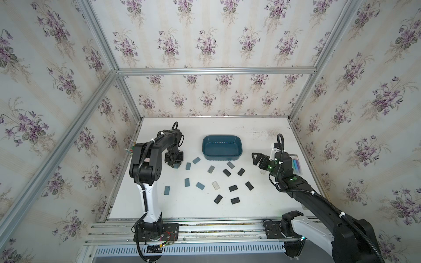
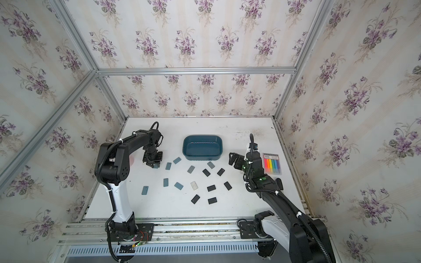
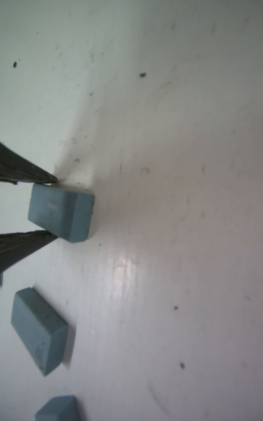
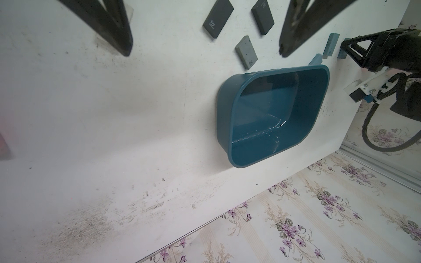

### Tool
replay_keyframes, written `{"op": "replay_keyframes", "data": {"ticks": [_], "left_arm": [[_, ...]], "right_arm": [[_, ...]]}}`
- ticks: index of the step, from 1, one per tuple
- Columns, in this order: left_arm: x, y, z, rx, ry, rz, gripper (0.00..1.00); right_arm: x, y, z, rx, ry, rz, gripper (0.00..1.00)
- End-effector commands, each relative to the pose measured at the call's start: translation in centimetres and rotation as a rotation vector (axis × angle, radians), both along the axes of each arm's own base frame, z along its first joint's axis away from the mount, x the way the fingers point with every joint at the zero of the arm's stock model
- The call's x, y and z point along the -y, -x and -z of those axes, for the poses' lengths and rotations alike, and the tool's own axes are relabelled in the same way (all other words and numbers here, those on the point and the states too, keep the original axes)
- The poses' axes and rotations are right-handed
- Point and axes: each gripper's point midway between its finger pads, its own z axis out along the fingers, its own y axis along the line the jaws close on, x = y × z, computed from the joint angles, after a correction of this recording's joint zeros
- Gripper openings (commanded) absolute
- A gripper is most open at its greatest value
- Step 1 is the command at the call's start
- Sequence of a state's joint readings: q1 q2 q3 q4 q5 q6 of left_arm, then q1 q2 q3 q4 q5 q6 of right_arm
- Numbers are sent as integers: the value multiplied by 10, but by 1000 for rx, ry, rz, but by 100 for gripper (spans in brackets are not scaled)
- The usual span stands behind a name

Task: Put the eraser in the storage box
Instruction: Pick up the eraser from the center of the board, then place the eraser in the storage box.

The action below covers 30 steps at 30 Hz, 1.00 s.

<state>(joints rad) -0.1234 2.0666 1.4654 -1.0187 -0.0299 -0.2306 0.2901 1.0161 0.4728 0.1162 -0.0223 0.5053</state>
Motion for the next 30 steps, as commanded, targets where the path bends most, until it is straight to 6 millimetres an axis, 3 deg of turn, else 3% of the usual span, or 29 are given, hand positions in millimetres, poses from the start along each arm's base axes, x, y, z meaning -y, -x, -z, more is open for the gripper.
{"op": "replay_keyframes", "data": {"ticks": [1,10,15,18,21,25,28,30], "left_arm": [[-7,3,2,-18,-35,2,29],[-4,3,-11,10,-44,6,9],[-2,-3,-50,110,-54,2,5],[14,-6,-86,207,-62,40,5],[46,-10,-129,310,-62,109,5],[106,-17,-179,442,-15,207,5],[153,-22,-194,490,40,268,5],[183,-27,-192,505,60,307,6]], "right_arm": [[-1,-3,-7,28,-15,1,100],[-2,-2,-6,25,-17,1,100],[-2,-2,-7,25,-17,-2,100],[-3,-3,-6,23,-19,-7,100],[-4,-3,-6,22,-21,-10,100],[-5,-1,-6,21,-24,-14,100],[-5,1,-7,25,-26,-15,100],[-4,2,-8,30,-26,-16,100]]}}
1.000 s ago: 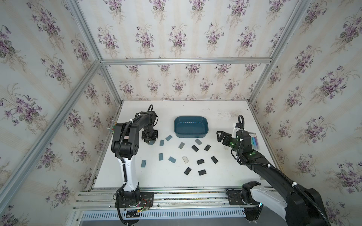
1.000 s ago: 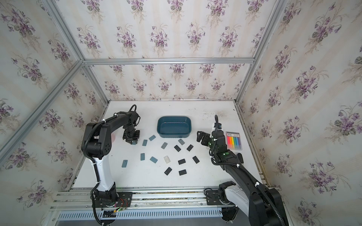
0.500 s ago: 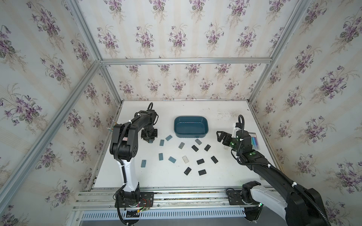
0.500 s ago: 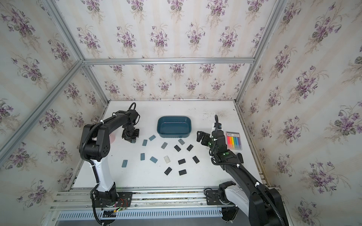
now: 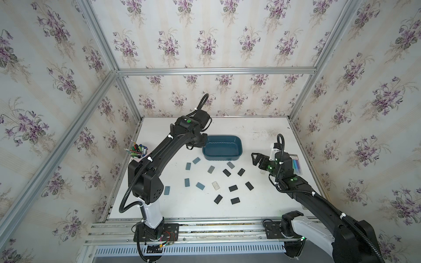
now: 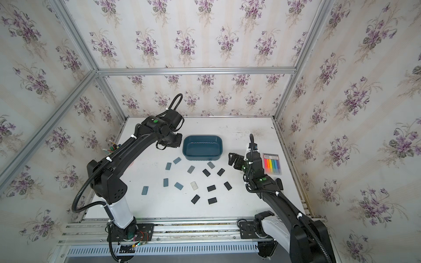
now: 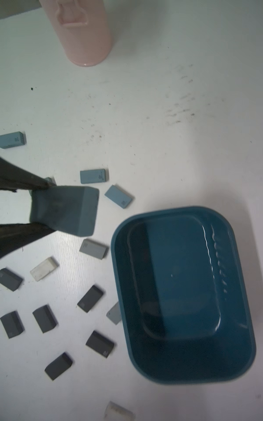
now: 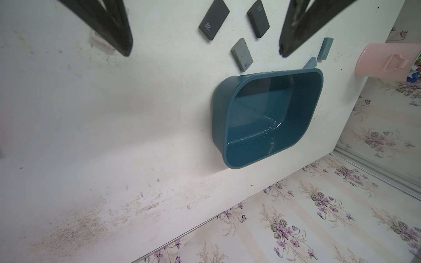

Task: Put the eraser in the storage box
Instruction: Place the eraser in the storage box.

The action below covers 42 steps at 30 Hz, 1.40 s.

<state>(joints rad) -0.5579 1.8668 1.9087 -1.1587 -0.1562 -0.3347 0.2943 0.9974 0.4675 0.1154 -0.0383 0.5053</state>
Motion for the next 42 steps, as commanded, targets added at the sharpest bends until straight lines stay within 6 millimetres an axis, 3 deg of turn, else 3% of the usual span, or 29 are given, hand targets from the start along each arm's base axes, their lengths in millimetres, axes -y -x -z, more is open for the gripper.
{"op": "replay_keyframes", "data": {"ticks": [1,6,13,14,17,18,20,23,26,28,32,34,42], "left_arm": [[31,0,8,-13,-3,16,6],[83,-15,35,-27,35,51,8],[114,-26,82,-107,26,64,25],[115,-27,90,-116,19,58,27],[115,-29,111,-142,-6,55,21],[115,-29,117,-150,-14,53,23],[115,-29,126,-162,-26,49,35],[113,-30,135,-166,-43,47,34],[111,-32,138,-160,-61,45,54],[110,-33,138,-155,-66,41,73],[112,-34,135,-146,-56,47,76],[112,-35,133,-139,-53,43,82],[101,-32,132,-108,-119,47,81]], "right_arm": [[-1,0,-5,21,-15,2,100],[-1,3,-7,29,-18,-2,100],[-4,5,-9,41,-27,-13,100],[-4,6,-8,40,-27,-15,100],[-6,6,-10,44,-29,-21,100],[-6,6,-10,43,-30,-22,100],[-7,7,-11,49,-32,-26,100],[-8,7,-11,49,-33,-32,100],[-9,7,-11,51,-35,-36,100],[-10,8,-11,51,-35,-37,100],[-11,8,-12,54,-36,-40,100],[-11,8,-11,52,-34,-40,100],[-11,8,-10,52,-34,-40,100]]}}
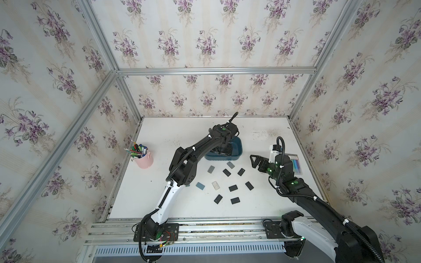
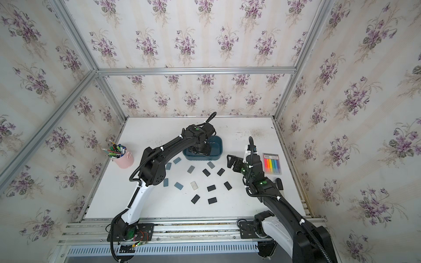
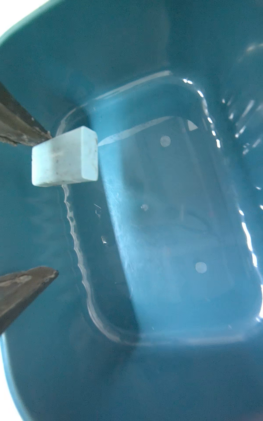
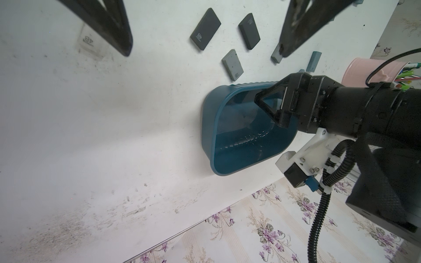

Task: Put the eraser in the storage box
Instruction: Place the eraser in the storage box.

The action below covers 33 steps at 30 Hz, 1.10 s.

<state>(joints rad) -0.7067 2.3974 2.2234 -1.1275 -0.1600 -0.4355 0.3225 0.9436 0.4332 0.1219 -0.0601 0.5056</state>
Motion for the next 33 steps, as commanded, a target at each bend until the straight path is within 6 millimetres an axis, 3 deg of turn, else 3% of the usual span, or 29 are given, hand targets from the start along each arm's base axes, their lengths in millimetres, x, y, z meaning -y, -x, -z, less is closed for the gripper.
{"op": "replay_keyframes", "data": {"ticks": [1,10,15,18,23,26,28,33], "left_arm": [[-6,-3,-9,59,-47,9,80],[-11,-3,-12,108,-118,50,69],[-11,-2,-8,111,-148,59,47],[-8,-1,-7,106,-144,64,41],[-7,-1,-8,108,-147,68,41],[-9,-2,-12,117,-152,64,48],[-10,-4,-21,143,-145,54,65],[-15,-12,-81,287,-99,39,99]], "right_arm": [[-2,-4,-7,31,-17,5,100],[-1,-5,-7,29,-9,8,100],[-1,-5,-7,29,-11,9,100],[-1,-4,-6,28,-9,5,100],[-2,-4,-6,28,-10,2,100],[-2,-4,-7,32,-11,2,100],[-2,-4,-7,31,-11,2,100],[0,-5,-6,29,-5,11,100]]}}
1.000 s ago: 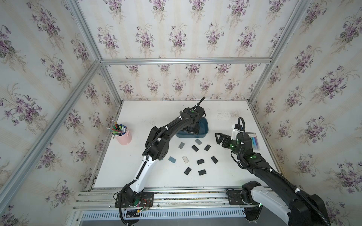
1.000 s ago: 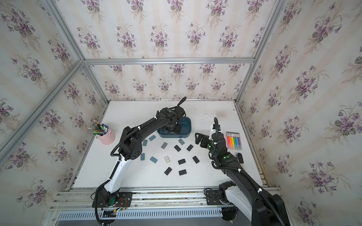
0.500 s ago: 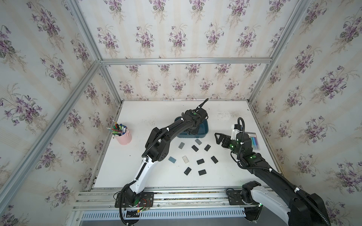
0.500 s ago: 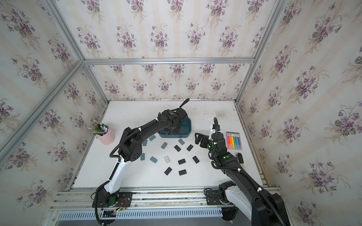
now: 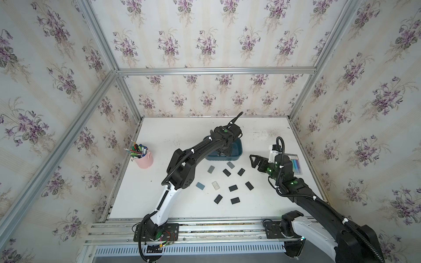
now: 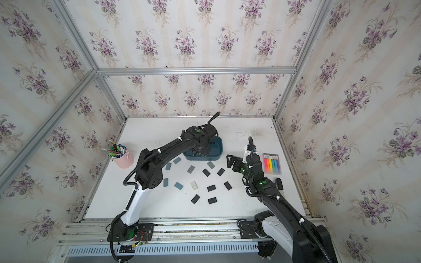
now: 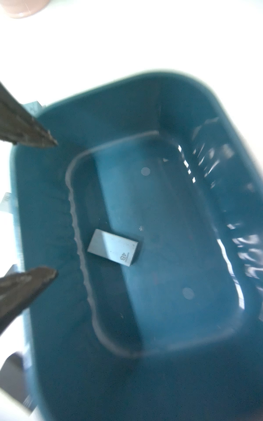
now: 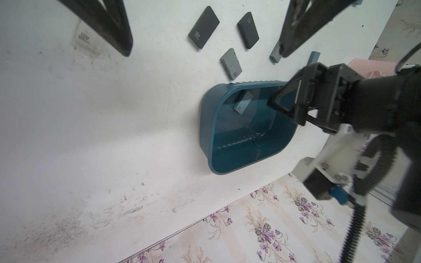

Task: Put the eraser in the storage box
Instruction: Place the eraser in the storage box.

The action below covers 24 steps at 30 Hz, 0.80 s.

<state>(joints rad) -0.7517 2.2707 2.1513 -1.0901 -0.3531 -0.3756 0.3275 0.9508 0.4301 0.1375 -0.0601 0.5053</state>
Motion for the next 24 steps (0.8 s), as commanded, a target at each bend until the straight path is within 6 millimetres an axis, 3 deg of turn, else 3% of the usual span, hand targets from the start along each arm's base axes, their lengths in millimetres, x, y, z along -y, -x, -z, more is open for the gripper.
{"op": "replay_keyframes", "data": {"ticks": [1,5,11,16,24], "left_arm": [[-8,-10,-43,121,12,-14,99],[-25,-3,-92,210,41,-44,100],[-62,25,-129,280,100,-116,100],[-92,56,-128,253,138,-154,100],[-140,100,-86,161,137,-252,100]], "right_arm": [[3,-4,-6,23,-1,22,100],[15,-5,1,-18,43,89,100],[38,-1,26,-162,125,214,100],[43,13,71,-379,174,244,99],[43,19,100,-489,209,240,95]]}}
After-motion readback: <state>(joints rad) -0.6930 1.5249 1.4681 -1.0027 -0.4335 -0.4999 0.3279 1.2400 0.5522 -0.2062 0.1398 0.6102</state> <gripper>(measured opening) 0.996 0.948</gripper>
